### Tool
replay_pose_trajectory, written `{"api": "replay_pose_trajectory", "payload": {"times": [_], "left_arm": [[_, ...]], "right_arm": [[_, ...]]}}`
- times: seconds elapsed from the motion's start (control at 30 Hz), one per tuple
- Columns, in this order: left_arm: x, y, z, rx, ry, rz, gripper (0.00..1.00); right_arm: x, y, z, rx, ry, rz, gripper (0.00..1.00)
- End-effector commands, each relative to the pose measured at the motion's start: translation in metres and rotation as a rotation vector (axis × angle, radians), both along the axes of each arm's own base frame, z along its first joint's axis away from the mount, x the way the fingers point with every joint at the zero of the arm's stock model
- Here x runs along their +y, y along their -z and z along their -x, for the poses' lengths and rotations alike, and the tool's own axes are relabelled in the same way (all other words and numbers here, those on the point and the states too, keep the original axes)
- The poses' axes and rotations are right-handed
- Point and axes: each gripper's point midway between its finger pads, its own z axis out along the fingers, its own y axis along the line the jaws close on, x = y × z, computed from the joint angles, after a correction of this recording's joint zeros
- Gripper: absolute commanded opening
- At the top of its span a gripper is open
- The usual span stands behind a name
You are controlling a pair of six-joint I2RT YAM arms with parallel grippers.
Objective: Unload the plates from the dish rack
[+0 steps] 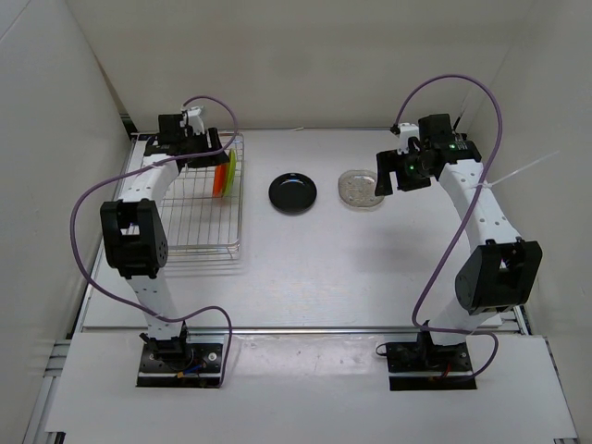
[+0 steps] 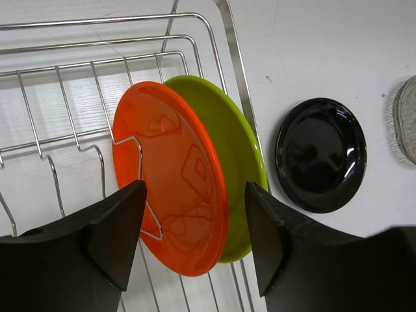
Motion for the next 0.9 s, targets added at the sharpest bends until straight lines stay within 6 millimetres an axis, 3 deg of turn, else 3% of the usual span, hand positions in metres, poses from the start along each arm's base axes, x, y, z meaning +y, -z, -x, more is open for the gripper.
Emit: {"api": "replay_pose_trajectory", "payload": {"times": [0.0,0.17,0.23,0.27,0.37,0.47,0.5,0.8,0.87], "left_arm": [[0.000,-0.022,-0.004,-0.057,-0.012,-0.006,0.72],[0.000,-0.012,-0.002,-0.037,-0.012,-0.006,0.53],[-0.005,-0.012,-0.002,-0.037,-0.003,-0.006,0.51],[-0.005,-0.009,0.000,-0.028,-0.003,-0.006,0.44],[-0.005,-0.006,0.003,-0.015,-0.003,-0.006,0.41],[-0.008,-0.006,0.002,-0.005,-0.003,-0.014,0.33],[-0.008,-0.006,0.002,-0.005,-0.003,-0.014,0.27],[-0.001,-0.004,-0.001,0.007,-0.041,-0.034,0.25],[0.000,-0.004,-0.002,0.007,-0.049,-0.040,0.20]], "right_arm": [[0.002,-0.017,-0.001,-0.055,-0.010,-0.021,0.86],[0.002,-0.017,-0.001,-0.055,-0.010,-0.021,0.86],[0.004,-0.017,0.000,-0.054,-0.015,-0.029,0.86],[0.004,-0.017,0.000,-0.054,-0.015,-0.029,0.86],[0.004,-0.017,0.000,-0.054,-0.015,-0.029,0.86],[0.004,-0.017,0.000,-0.054,-0.015,-0.029,0.86],[0.004,-0.020,0.001,-0.063,-0.015,-0.030,0.86],[0.005,-0.028,0.004,-0.079,-0.014,-0.044,0.86],[0.005,-0.028,0.004,-0.079,-0.014,-0.044,0.86]]}}
